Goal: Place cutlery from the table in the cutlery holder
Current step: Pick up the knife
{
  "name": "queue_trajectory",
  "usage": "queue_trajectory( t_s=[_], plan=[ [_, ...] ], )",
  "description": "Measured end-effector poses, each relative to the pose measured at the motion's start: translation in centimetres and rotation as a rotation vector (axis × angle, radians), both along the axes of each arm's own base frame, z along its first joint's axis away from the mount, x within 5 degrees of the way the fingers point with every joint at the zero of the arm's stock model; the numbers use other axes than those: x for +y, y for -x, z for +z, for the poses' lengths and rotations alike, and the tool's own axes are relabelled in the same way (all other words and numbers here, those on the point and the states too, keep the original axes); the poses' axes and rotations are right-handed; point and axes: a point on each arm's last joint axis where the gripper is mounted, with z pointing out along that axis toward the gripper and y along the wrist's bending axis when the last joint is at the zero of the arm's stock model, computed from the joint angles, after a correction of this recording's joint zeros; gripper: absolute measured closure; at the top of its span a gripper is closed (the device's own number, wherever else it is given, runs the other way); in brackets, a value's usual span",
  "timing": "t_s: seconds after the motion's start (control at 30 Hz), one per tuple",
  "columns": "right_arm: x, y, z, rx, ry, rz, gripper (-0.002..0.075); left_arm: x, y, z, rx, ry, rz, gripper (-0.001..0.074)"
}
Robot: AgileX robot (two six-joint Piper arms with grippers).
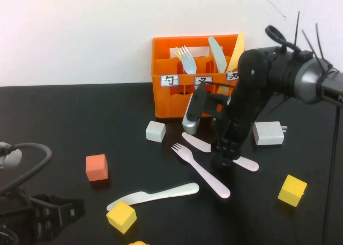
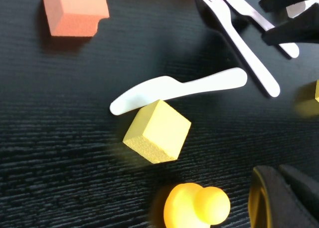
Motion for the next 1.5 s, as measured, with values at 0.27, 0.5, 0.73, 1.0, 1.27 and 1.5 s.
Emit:
queue_trajectory(
  t_s=[0.27,0.5,0.73,1.0,1.27,1.5],
  plan=[
    [-0.1,-0.3,-1.0,0.002,0.030,-0.003,0.0308,0.0,0.0,0.0,-0.004,-0.002,-0.004,0.0736],
    [-0.1,-0.5,-1.2,-0.004,0.040,-0.008,0.0308,-0.1,0.0,0.1,-0.002,0.011,-0.004,0.0736],
    [-0.1,-0.5,-1.2,-0.001,0.041,-0.031,0.0349,-0.1,0.0,0.1,-0.006,0.013,-0.008,0.0736],
    [-0.1,-0.6,-1.2,-0.001,0.043,-0.038,0.0570,-0.2,0.0,0.1,-0.003,0.019,-0.012,0.0736],
    [-0.2,-0.7,-1.2,-0.001,0.053,-0.071,0.0612,-0.2,0.0,0.1,-0.003,0.024,-0.011,0.0736],
    [-0.3,-0.7,-1.2,0.011,0.051,-0.117,0.0612,-0.2,0.1,0.1,-0.001,0.026,-0.014,0.0736]
  ],
)
